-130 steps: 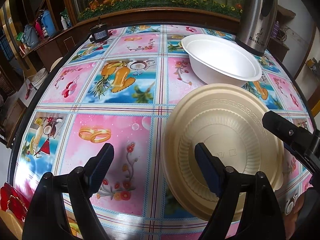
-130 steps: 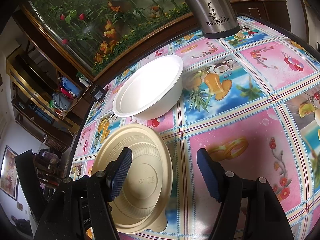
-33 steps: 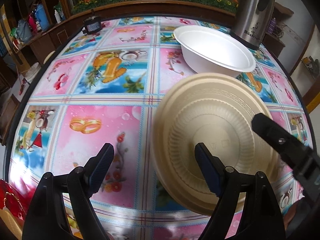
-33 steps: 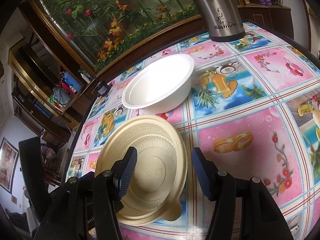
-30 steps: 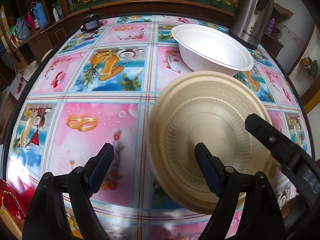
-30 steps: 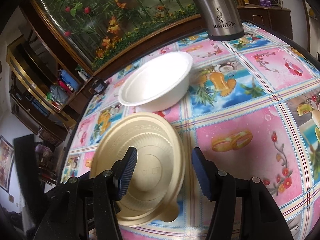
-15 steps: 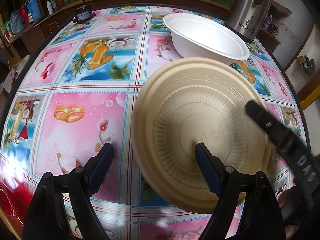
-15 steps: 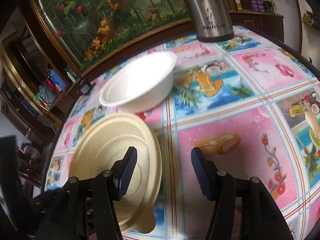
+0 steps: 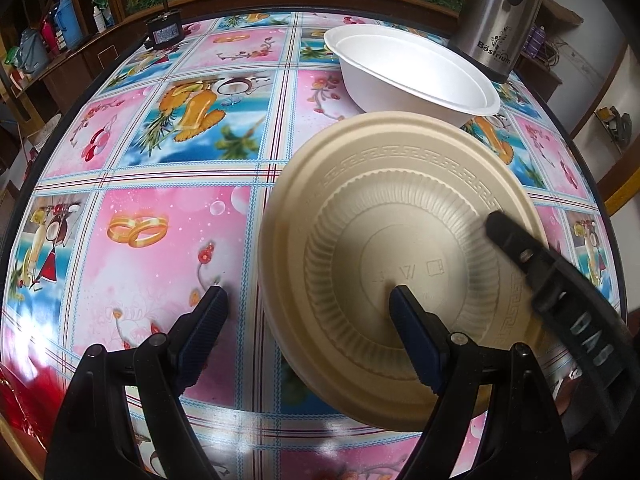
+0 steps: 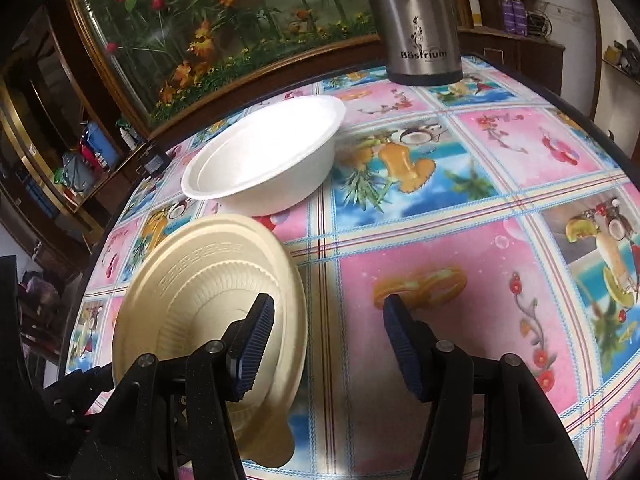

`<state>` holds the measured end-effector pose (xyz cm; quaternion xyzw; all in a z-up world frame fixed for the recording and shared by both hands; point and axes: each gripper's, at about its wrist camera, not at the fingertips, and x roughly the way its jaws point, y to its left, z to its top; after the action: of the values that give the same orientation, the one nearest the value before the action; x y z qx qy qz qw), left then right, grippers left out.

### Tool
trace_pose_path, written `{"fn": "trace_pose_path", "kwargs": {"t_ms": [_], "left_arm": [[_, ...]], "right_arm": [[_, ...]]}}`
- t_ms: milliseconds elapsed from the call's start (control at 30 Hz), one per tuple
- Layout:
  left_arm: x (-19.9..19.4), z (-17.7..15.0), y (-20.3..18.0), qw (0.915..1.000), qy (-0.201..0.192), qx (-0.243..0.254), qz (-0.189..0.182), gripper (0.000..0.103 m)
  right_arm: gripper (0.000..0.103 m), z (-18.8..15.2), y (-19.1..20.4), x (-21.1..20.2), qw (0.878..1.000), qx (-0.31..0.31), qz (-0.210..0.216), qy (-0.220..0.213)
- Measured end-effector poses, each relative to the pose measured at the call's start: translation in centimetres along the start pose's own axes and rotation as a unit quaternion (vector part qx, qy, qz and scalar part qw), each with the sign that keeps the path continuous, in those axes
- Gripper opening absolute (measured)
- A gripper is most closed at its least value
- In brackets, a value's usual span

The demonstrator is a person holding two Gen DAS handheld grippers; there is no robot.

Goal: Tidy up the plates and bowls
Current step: 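Carry the beige bowl with both grippers toward the red plate stack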

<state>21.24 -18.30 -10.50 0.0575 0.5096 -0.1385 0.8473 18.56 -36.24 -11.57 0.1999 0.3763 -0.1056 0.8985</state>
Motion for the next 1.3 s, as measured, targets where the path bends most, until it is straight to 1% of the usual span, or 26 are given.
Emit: {"fn": "trace_pose_path", "kwargs": {"t_ms": [67,233,500,600,667,767,967,1033,1067,1100,1200,1267,1300], "left_arm": [[0.0,0.0,0.0,1.0,-0.001,0.0,0.0,0.083],[0.1,0.1,0.1,1.0,-0.006,0.001,0.001,0.083],[0.0,0.1,-0.1,1.0,-0.003,0.003,-0.001,0.083],[0.0,0.0,-0.2,1.0,-0.004,0.002,-0.006,0.083],[-0.1,0.0,-0.1,0.9999,-0.003,0.001,-0.011,0.083],[-0.3,0.0,0.0,0.9999,-0.003,-0.001,-0.016,0.083],[-1.8,0.5,1.2,0.9993,-0.03,-0.017,-0.012,0.083],[-1.8,0.6,1.6,0.9991,-0.036,-0.021,0.004,0.083],[-1.5,0.7,1.9,0.9991,-0.032,-0.025,0.014,0.083],[-1.1,0.8,2.2,0.9991,-0.026,-0.031,0.016,0.083],[-0.3,0.8,2.8,0.999,-0.012,-0.043,0.008,0.083],[-0.1,0.8,2.8,0.999,-0.012,-0.043,0.0,0.075],[0.1,0.7,2.7,0.9992,-0.009,-0.039,-0.002,0.068]], "right_arm": [[0.059,0.1,-0.4,-0.2,1.0,0.013,0.001,-0.004],[0.059,0.3,-1.3,0.2,0.999,0.039,0.02,0.011],[0.059,0.8,-1.6,-0.5,0.998,0.045,0.04,0.003],[0.059,0.8,-1.7,-0.4,0.998,0.047,0.047,0.009],[0.059,0.8,-1.7,-0.4,0.997,0.05,0.059,0.016],[0.059,0.8,-1.3,-0.6,0.997,0.042,0.061,0.013],[0.059,0.5,-0.6,-0.3,0.997,0.035,0.066,0.021],[0.058,0.3,-0.4,-0.2,0.997,0.029,0.065,0.021],[0.058,0.2,-0.3,-0.2,0.997,0.026,0.063,0.02],[0.058,0.2,-0.3,-0.1,0.998,0.025,0.061,0.02],[0.05,0.1,-0.4,0.2,0.998,0.026,0.057,0.025],[0.04,0.1,-0.4,0.4,0.998,0.025,0.052,0.026],[0.038,0.1,-0.4,0.3,0.998,0.025,0.052,0.024]]}}
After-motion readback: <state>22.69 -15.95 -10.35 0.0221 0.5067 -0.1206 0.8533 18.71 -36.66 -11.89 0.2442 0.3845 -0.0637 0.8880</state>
